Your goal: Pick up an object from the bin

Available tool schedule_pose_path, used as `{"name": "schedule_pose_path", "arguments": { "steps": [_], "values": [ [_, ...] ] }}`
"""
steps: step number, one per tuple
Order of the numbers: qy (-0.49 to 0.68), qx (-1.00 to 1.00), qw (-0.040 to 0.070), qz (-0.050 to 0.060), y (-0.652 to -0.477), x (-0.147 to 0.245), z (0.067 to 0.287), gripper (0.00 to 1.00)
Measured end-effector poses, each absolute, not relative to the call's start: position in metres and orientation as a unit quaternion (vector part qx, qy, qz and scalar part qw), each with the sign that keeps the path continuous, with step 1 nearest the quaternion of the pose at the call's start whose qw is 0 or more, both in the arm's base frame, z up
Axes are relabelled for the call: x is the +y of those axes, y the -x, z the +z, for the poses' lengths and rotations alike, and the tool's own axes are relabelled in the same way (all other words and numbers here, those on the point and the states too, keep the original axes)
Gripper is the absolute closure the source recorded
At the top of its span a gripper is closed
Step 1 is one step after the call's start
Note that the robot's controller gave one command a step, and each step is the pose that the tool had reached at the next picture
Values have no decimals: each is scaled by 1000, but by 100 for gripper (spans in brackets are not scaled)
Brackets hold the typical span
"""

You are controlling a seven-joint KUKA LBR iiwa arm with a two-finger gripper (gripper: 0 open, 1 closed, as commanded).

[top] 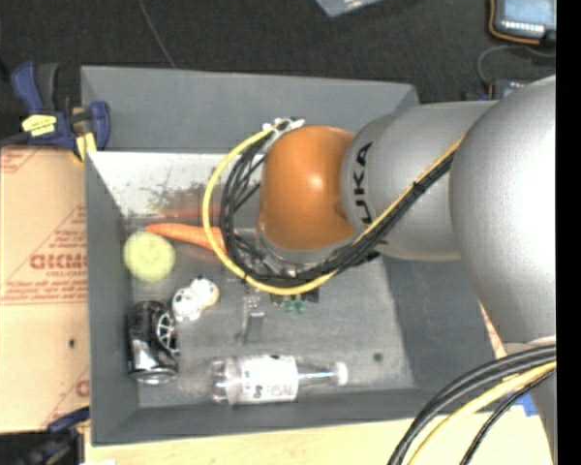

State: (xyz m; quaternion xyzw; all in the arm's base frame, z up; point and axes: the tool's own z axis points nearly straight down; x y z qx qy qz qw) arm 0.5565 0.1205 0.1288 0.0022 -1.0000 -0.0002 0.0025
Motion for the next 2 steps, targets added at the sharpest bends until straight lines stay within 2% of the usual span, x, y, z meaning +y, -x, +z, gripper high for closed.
{"name": "schedule_pose_path", "arguments": {
  "steps": [1,2],
  "values": [
    [-1,-1000,-1,-1,-558,120,133,0],
    [-24,-1000,-3,0,-578,149,110,0]
  ]
}}
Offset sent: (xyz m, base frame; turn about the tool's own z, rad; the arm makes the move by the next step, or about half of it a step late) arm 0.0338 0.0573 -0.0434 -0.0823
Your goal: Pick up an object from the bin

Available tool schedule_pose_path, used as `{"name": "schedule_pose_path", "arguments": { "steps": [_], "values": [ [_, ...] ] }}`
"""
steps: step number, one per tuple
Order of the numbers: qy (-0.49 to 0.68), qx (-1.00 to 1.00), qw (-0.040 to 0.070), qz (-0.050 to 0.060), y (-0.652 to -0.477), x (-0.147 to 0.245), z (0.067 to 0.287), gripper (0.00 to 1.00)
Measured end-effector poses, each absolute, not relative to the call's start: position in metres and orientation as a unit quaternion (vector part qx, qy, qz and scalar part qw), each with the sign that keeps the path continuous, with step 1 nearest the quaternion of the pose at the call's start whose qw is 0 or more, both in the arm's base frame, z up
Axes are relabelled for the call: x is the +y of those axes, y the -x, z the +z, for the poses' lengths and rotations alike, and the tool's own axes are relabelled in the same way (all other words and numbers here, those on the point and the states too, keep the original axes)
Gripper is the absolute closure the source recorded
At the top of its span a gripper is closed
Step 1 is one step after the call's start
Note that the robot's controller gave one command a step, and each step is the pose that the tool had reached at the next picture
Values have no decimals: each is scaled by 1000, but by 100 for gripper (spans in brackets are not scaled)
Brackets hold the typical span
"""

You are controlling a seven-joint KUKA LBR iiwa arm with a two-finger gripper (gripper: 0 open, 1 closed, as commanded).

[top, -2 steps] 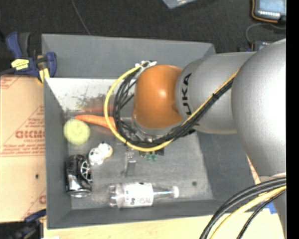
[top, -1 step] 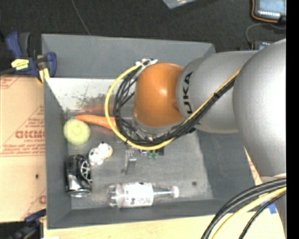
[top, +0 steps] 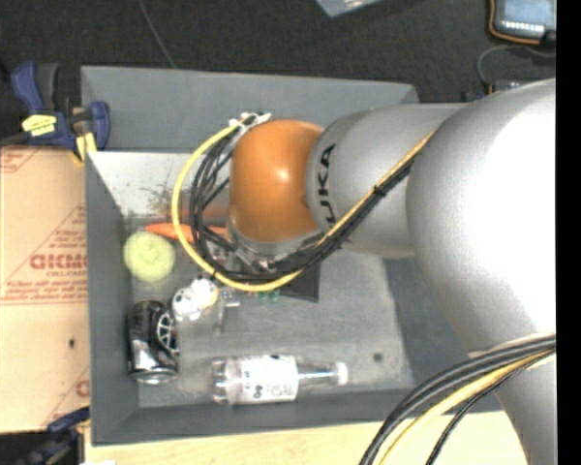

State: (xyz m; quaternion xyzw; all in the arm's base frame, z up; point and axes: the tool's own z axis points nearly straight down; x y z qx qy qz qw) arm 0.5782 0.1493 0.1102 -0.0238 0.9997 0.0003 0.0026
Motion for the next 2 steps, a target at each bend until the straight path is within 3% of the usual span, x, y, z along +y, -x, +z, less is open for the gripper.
{"name": "schedule_pose_path", "arguments": {
  "steps": [1,2],
  "values": [
    [-1,1000,-2,1,-586,171,105,0],
    [-38,999,4,2,-590,172,101,0]
  ]
}}
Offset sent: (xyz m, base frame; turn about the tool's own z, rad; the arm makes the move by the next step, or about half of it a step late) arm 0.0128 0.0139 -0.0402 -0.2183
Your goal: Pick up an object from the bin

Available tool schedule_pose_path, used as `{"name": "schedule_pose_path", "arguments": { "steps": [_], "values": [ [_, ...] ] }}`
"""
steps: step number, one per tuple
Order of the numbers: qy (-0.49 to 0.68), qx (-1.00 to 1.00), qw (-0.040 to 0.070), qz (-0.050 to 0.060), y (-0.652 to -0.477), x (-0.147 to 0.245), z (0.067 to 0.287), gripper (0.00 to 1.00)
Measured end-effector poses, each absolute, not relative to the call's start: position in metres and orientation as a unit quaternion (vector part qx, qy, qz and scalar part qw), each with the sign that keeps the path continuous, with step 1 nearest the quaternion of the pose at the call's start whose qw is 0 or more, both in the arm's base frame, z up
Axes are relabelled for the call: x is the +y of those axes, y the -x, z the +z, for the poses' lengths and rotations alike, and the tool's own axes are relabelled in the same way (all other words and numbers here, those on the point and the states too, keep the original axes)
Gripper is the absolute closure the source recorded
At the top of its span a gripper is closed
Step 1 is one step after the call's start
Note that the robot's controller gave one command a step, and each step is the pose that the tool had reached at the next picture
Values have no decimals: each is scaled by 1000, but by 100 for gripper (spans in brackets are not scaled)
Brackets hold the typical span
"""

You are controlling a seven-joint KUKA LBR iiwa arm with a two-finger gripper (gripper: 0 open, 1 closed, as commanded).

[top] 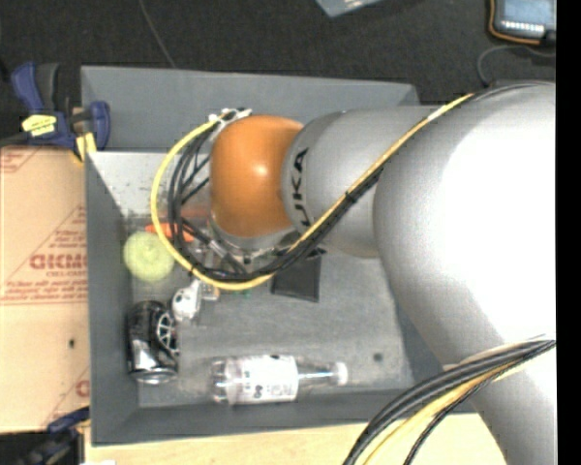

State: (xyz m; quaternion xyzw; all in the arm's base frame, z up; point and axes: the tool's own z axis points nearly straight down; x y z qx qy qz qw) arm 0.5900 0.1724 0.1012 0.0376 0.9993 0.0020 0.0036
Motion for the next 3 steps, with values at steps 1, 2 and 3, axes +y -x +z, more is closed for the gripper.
{"name": "schedule_pose_path", "arguments": {
  "steps": [1,2,3],
  "values": [
    [61,998,1,1,-583,174,87,0],
    [-4,1000,5,3,-575,154,89,100],
    [-5,1000,5,3,-575,154,89,100]
  ]
}}
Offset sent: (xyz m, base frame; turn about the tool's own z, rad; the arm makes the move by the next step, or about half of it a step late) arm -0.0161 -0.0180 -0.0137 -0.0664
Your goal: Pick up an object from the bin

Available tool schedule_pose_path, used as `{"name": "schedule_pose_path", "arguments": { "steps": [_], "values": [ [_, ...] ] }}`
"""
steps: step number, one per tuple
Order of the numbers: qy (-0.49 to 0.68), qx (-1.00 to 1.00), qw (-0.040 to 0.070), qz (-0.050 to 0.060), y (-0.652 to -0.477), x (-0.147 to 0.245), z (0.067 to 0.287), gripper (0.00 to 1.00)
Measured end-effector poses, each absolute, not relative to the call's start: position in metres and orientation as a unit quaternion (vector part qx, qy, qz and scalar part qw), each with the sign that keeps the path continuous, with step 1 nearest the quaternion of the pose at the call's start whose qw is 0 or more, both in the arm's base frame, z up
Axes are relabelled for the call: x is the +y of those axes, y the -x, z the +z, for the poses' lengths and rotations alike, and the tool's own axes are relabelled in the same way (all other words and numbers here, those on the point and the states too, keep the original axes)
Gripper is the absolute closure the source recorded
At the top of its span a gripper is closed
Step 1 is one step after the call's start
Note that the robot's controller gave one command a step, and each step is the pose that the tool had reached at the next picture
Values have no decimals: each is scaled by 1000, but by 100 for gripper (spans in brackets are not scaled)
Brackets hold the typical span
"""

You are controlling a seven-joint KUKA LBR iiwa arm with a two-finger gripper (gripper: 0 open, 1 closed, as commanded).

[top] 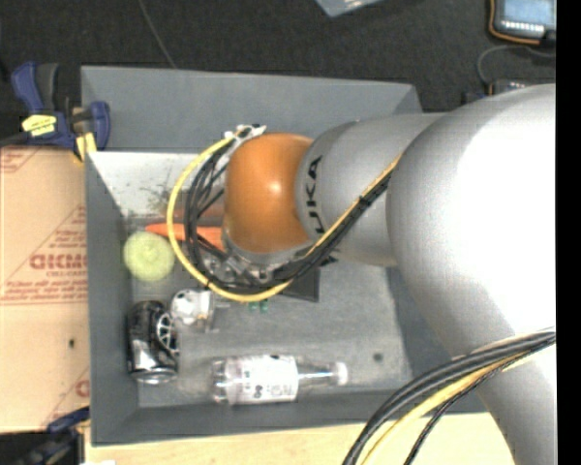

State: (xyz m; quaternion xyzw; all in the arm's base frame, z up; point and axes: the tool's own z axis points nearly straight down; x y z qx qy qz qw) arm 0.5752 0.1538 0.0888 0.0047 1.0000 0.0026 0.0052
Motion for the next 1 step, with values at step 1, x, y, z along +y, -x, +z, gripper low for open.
{"name": "schedule_pose_path", "arguments": {
  "steps": [1],
  "values": [
    [-1,1000,5,3,-583,158,95,100]
  ]
}}
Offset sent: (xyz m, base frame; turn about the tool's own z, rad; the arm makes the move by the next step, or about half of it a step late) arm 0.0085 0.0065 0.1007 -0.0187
